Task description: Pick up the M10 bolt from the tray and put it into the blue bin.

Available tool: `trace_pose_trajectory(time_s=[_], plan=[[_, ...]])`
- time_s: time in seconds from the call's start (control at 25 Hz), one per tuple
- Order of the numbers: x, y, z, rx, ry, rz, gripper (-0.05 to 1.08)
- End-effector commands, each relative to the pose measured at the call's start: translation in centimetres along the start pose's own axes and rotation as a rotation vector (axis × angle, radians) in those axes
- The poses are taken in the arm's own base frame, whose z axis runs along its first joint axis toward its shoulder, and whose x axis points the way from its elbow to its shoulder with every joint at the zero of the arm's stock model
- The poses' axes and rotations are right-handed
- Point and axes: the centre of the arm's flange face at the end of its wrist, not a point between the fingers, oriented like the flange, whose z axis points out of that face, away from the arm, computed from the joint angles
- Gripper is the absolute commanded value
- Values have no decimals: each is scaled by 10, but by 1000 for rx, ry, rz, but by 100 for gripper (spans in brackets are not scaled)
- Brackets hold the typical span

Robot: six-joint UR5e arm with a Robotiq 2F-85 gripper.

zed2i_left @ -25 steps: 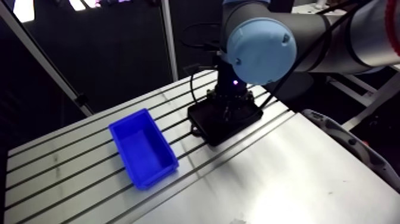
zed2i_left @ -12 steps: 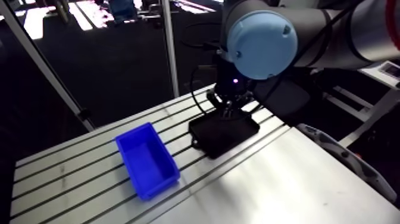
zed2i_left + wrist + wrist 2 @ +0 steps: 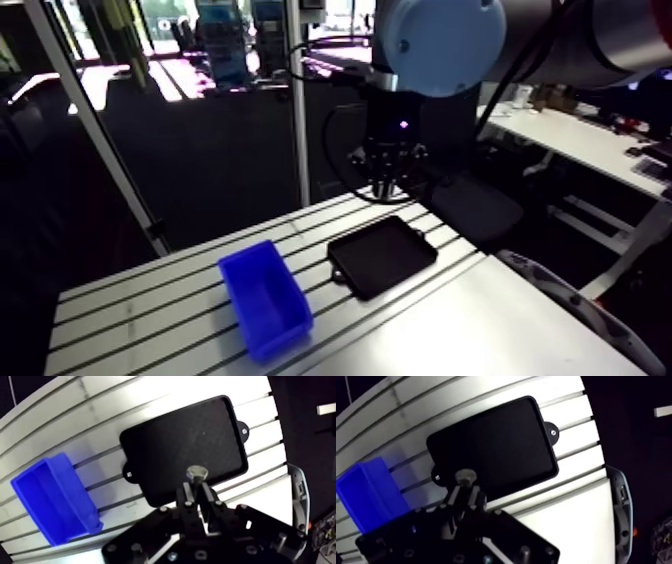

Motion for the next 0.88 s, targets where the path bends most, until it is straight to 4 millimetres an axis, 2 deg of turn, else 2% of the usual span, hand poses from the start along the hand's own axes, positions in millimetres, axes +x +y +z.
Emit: trace_pose_trajectory(time_s=[0.04,0.12,0.24,0.36,0.44,0.52,0.72,0.88], plan=[[1,-57,-38,5,21,-182,106],[4,-80,-52,7,35,-262,106],[8,-103,-64,10,52,-422,105],[14,-120,-56,17,43,-554,104],[13,-141,-58,16,48,-658,104],[13,-163,-51,22,40,-807,103],[12,-201,-46,34,42,-1116,102],[15,-219,-36,50,31,-1348,102]])
